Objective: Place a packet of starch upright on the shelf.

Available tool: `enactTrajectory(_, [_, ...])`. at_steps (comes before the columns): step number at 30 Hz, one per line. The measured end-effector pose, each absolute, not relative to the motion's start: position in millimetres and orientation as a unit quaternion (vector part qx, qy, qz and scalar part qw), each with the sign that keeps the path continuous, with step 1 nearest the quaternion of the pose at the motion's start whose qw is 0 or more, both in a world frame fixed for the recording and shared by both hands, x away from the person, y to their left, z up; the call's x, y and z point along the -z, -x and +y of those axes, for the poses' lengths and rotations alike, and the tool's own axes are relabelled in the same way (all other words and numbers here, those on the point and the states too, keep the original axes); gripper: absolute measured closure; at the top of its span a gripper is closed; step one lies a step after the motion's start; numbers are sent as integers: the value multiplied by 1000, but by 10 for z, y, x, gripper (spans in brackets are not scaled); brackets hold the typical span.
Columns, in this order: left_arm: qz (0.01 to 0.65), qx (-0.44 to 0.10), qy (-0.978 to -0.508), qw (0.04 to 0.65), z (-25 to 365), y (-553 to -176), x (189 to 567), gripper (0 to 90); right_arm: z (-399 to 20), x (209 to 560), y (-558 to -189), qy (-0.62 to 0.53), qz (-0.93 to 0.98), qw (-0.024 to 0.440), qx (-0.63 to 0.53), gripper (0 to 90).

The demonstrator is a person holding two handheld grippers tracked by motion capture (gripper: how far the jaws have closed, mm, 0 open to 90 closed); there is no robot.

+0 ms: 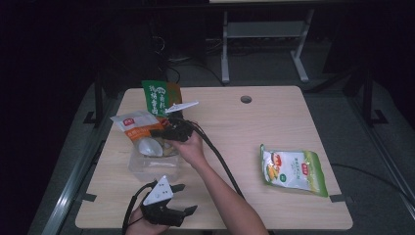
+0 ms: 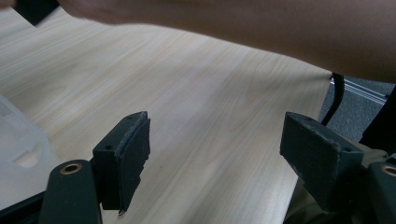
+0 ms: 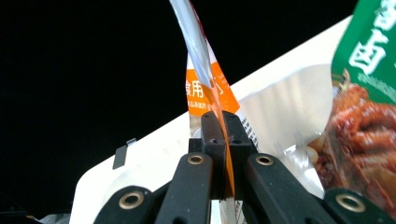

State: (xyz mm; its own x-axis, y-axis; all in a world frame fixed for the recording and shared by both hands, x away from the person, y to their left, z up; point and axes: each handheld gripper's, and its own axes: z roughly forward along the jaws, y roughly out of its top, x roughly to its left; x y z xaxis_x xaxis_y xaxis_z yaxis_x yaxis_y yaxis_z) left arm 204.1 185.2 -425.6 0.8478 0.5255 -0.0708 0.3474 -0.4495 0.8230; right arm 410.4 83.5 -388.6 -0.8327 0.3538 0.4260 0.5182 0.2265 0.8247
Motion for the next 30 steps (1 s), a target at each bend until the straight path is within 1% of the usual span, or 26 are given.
enactTrajectory(2, [256, -97, -847, 455, 1855, -2045, 4256, 256, 807, 3931, -4110, 284, -780, 72, 553, 900])
enactTrajectory(5, [254, -97, -850, 452, 1854, -2052, 4253, 256, 783, 3959, -4108, 286, -780, 74, 552, 900])
enactTrajectory(10, [253, -109, -852, 445, 1839, -2048, 4243, 255, 758, 3973, -4095, 287, -780, 59, 553, 899])
enactTrajectory(13, [252, -111, -853, 443, 1838, -2050, 4243, 250, 744, 3982, -4083, 289, -780, 59, 552, 898])
enactTrajectory(16, [254, -115, -851, 445, 1840, -2052, 4243, 246, 698, 4005, -4065, 289, -783, 44, 549, 897])
enactTrajectory(21, [256, -112, -851, 445, 1839, -2056, 4241, 243, 680, 3996, -4025, 278, -793, 36, 541, 896])
enactTrajectory(25, [255, -112, -853, 442, 1836, -2065, 4244, 242, 647, 4004, -4000, 268, -805, 21, 529, 892])
enactTrajectory(27, [256, -111, -852, 442, 1835, -2069, 4246, 238, 627, 4006, -4003, 263, -809, 29, 526, 868])
enactTrajectory(29, [256, -111, -852, 444, 1836, -2071, 4246, 238, 616, 4008, -4010, 256, -812, 40, 523, 817])
enactTrajectory(30, [256, -111, -852, 444, 1836, -2072, 4247, 238, 613, 4004, -4005, 255, -815, 42, 518, 825])
